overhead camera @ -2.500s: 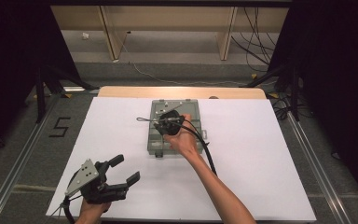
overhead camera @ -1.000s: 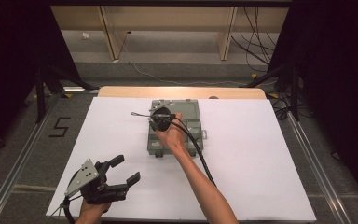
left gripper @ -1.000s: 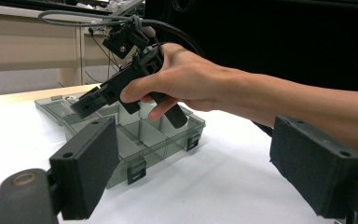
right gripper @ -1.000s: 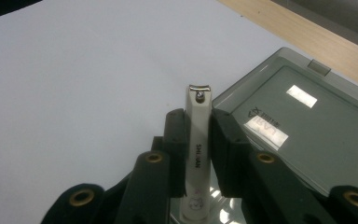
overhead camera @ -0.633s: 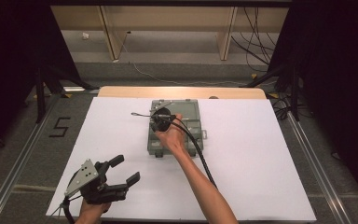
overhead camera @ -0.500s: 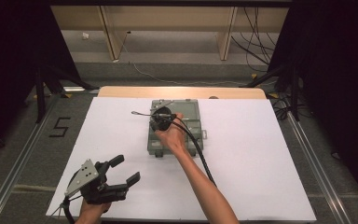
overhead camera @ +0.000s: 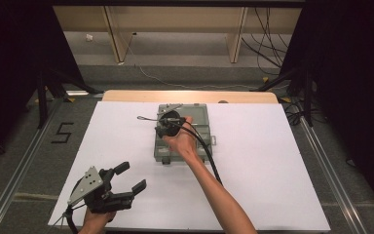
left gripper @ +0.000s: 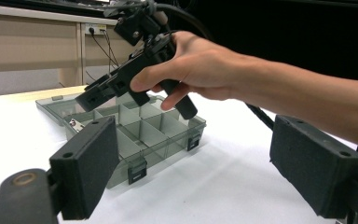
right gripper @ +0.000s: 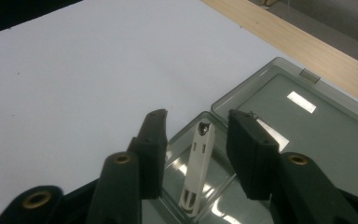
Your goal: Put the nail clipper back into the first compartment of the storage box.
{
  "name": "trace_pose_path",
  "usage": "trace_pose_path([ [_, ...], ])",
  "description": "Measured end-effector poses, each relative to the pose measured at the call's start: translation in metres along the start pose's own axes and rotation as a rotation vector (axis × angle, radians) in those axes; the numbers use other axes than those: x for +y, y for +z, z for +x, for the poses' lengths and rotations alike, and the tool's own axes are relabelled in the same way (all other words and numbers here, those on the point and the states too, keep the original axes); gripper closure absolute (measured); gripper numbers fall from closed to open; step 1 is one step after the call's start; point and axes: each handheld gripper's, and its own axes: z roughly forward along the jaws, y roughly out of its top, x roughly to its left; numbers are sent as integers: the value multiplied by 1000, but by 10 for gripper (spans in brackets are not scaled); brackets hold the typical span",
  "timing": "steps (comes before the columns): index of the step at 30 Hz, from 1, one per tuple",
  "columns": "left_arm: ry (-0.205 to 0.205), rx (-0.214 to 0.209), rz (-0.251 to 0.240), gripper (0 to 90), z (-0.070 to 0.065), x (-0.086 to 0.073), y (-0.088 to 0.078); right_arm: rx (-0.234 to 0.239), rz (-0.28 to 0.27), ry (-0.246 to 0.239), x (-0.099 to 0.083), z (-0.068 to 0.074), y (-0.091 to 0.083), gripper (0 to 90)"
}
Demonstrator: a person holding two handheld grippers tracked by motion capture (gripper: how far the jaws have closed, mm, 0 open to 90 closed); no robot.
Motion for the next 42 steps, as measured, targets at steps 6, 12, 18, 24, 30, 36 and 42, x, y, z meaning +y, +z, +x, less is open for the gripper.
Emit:
trace_pose_path([
  [6,0,1,-1,150,0,0,0,44,9,-9,4,0,-18,449],
  [12,0,-1,-3,151,0,0,1,52,-47,-17,3,0,-35,404],
  [18,3,4,2,151,0,0,1,79,-55,-52,4,3,-53,376],
  [24,6,4,2,151,1,-1,1,106,-82,-88,3,10,-68,355],
  [30,63,2,-16,151,5,1,2,112,-116,-116,0,18,-80,346],
  [36,3,0,-3,151,1,-1,1,114,-131,-127,-4,21,-90,337],
  [42,11,1,-6,151,1,-1,2,126,-146,-122,-13,22,-102,324],
])
